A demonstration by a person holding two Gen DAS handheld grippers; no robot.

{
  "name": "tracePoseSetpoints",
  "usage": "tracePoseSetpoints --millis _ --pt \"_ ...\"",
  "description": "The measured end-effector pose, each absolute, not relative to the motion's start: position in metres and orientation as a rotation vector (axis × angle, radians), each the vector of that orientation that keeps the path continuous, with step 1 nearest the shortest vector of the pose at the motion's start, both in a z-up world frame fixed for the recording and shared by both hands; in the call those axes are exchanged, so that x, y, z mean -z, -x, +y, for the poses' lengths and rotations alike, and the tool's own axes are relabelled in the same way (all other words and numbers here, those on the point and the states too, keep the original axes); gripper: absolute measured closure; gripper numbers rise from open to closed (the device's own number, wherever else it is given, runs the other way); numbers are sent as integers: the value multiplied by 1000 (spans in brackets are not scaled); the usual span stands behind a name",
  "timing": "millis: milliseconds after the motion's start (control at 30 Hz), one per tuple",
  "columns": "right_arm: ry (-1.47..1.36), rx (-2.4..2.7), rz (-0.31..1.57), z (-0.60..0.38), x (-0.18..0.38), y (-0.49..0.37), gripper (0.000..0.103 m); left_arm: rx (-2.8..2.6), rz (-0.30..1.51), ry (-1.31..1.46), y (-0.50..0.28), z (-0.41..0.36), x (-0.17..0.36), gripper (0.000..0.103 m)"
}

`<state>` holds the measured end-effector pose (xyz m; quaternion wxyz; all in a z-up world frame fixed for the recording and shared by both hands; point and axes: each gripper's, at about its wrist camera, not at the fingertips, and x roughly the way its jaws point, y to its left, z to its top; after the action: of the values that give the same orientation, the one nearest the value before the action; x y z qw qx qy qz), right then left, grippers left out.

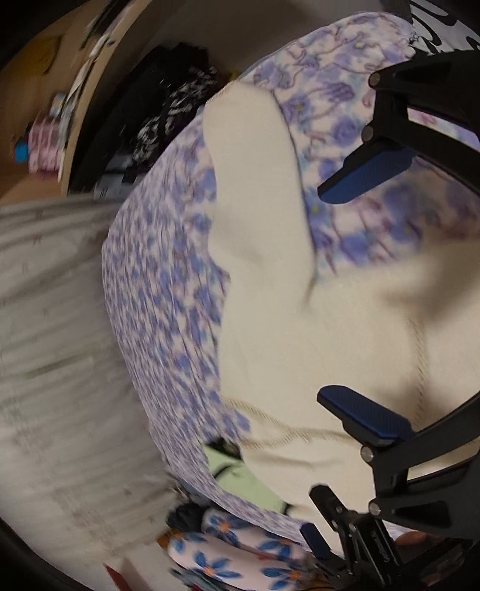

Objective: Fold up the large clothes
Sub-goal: 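Grasp the cardigan sleeve nearest the right tool with the right tool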

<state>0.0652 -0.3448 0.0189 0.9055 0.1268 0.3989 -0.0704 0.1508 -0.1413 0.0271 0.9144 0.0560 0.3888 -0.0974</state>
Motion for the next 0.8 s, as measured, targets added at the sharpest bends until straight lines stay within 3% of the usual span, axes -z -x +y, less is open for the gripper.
tracePoseSetpoints --millis 233,467,600,800 --pt "-338 324 861 -442 10 -100 4 264 775 -92 -206 -177 -9 7" --pt "-441 478 910 -523 58 -108 5 295 893 -105 -256 -216 40 7" --pt "-550 507 978 -556 93 -113 26 249 912 -140 -271 -233 66 7" --pt "-668 533 984 -578 125 -120 28 232 947 -119 -285 -245 88 7"
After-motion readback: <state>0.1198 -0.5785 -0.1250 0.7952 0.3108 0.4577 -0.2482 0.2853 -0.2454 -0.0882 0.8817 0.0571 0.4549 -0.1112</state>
